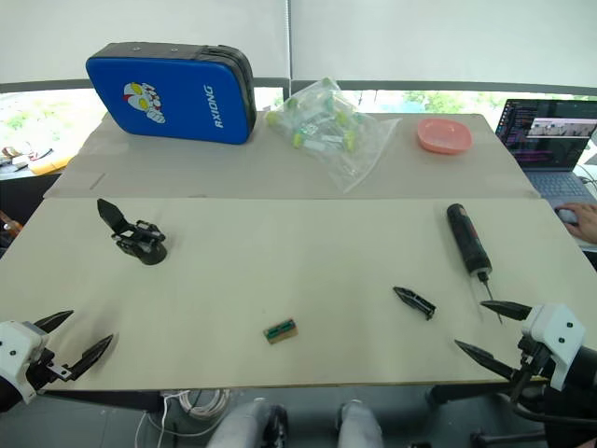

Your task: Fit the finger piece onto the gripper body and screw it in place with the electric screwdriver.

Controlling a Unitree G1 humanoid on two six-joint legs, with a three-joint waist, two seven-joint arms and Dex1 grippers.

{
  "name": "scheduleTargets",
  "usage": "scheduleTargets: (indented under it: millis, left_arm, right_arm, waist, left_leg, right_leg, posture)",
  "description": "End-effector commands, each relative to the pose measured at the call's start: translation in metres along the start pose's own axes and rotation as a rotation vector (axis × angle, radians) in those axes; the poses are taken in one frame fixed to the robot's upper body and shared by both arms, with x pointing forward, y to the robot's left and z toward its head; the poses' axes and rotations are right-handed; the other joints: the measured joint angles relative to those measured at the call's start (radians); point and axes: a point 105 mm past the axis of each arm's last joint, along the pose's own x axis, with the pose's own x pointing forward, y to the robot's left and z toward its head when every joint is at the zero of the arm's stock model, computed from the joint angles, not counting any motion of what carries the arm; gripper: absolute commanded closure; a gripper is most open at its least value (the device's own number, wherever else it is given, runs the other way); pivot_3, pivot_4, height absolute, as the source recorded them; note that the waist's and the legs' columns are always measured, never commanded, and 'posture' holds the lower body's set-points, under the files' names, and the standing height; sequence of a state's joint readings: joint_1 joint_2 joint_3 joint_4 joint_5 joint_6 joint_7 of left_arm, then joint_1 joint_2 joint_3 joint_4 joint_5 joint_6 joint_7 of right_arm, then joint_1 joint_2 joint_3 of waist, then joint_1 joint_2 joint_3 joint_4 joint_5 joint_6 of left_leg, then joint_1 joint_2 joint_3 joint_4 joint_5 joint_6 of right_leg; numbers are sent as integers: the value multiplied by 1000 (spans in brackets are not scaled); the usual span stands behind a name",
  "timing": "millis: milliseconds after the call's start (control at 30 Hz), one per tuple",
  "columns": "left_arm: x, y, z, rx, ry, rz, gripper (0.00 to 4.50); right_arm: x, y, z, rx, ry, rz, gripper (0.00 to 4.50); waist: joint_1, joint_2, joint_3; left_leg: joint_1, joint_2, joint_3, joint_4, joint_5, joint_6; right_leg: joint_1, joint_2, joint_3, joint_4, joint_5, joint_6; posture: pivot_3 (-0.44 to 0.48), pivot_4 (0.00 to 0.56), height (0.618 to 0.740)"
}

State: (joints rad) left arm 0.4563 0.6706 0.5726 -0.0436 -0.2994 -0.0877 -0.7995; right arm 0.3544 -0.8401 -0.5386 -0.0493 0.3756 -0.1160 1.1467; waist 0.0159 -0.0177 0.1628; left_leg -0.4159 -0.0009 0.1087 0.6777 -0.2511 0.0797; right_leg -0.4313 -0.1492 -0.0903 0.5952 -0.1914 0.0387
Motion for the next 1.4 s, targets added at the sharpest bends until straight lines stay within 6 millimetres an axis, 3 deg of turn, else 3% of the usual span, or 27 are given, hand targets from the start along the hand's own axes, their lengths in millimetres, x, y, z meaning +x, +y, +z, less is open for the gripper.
scheduleTargets:
  millis: [33,233,300,467,600,733,833,1033,1400]
  left_arm:
    - [-3,6,3,-10,-16,30,0]
    - [-10,18,8,-213,-108,136,0]
    - [-13,16,-1,-274,-112,183,0]
    - [-26,19,-19,-408,-140,368,0]
    - [-32,15,-25,-456,-151,424,0]
    - [-27,7,-19,-463,-175,386,0]
    - [-14,1,-5,-432,-197,313,0]
    - [30,-8,24,-357,-189,196,0]
    - [97,-1,40,-304,-176,211,0]
  right_arm:
    - [-1,-6,13,-42,-31,-4,68]
    - [27,11,50,-25,-177,61,68]
    - [35,20,65,49,-235,101,68]
    - [46,40,103,21,-426,163,68]
    - [50,56,119,-56,-633,147,68]
    - [56,70,116,-42,-638,198,68]
    - [56,75,115,-7,-628,242,68]
    - [56,76,122,7,-623,254,68]
    - [58,68,147,-27,-624,190,68]
  waist:
    - [0,0,0]
    - [-4,0,0]
    - [-4,0,0]
    - [-1,-3,0]
    - [7,-5,-1]
    - [9,-5,-1]
    - [12,-5,-1]
    - [22,-4,-2]
    - [23,-4,-2]
  left_leg:
    - [0,0,0,0,0,0]
    - [0,1,0,0,0,0]
    - [0,3,0,0,0,0]
    - [1,3,0,1,0,0]
    - [1,4,0,2,0,-1]
    - [1,3,1,2,0,0]
    - [1,3,1,3,0,0]
    - [1,4,1,3,1,-2]
    - [1,3,2,2,1,-2]
  right_leg:
    - [0,0,0,0,0,0]
    - [0,0,0,0,1,0]
    - [0,0,-2,0,2,-1]
    - [1,-1,-3,0,3,-1]
    - [2,1,-5,-1,2,-1]
    - [2,1,-5,-1,3,-1]
    - [2,1,-5,-1,3,-1]
    - [2,3,-5,0,5,-4]
    - [3,6,-6,0,13,-5]
  posture:
    - [0,150,740]
    - [0,150,740]
    - [0,150,740]
    - [0,150,740]
    - [0,150,740]
    - [0,150,740]
    - [0,150,740]
    - [0,150,740]
    - [0,150,740]
